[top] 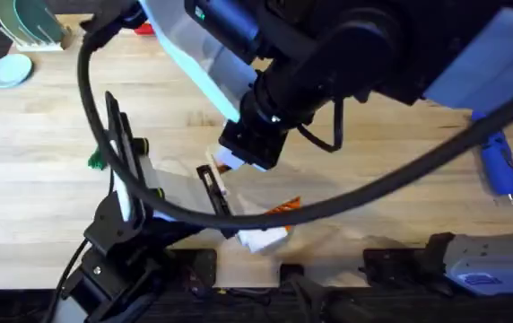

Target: Pick up the gripper from the table and insert it into the empty holder that is missing its gripper. Then pick up a screw, insert it into the mounting hole, and use the screwdriver to tighten it. Finally, clean up the table by picking up the vegetable and placing it into the bucket.

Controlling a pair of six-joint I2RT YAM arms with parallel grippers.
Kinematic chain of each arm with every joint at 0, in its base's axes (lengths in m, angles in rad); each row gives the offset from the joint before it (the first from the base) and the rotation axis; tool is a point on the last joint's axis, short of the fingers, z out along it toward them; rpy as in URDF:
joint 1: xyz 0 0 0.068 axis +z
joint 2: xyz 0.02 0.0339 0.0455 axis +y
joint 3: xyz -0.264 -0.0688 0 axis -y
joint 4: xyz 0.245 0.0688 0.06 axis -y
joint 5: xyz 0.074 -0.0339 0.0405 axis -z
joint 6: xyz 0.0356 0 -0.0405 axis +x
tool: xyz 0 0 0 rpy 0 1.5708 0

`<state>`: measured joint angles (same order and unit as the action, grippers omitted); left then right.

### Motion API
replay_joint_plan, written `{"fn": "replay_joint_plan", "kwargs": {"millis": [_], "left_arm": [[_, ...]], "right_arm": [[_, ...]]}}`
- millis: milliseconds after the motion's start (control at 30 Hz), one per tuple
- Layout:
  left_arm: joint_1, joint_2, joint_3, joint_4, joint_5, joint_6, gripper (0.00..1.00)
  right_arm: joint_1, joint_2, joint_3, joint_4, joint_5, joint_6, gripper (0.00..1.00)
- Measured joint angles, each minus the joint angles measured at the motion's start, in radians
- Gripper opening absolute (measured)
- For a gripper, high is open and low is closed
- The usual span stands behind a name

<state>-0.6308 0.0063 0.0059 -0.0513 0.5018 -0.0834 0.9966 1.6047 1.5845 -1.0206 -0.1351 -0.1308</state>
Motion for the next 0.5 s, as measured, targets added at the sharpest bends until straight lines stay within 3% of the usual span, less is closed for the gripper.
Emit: {"fn": "replay_joint_plan", "kwargs": {"millis": [133, 167, 333, 500], "left_arm": [[0.000, 0.000, 0.000, 0.000, 0.000, 0.000, 0.992], [0.000, 0.000, 0.000, 0.000, 0.000, 0.000, 0.993], [0.000, 0.000, 0.000, 0.000, -0.001, 0.000, 0.993], [0.000, 0.000, 0.000, 0.000, 0.000, 0.000, 0.993]], "right_arm": [[0.000, 0.000, 0.000, 0.000, -0.001, 0.002, 0.015], [0.000, 0.000, 0.000, -0.001, -0.002, 0.006, 0.087], [-0.006, -0.003, 0.001, -0.006, 0.006, 0.002, 0.789], [-0.030, -0.032, 0.012, -0.015, -0.003, 0.011, 0.844]]}}
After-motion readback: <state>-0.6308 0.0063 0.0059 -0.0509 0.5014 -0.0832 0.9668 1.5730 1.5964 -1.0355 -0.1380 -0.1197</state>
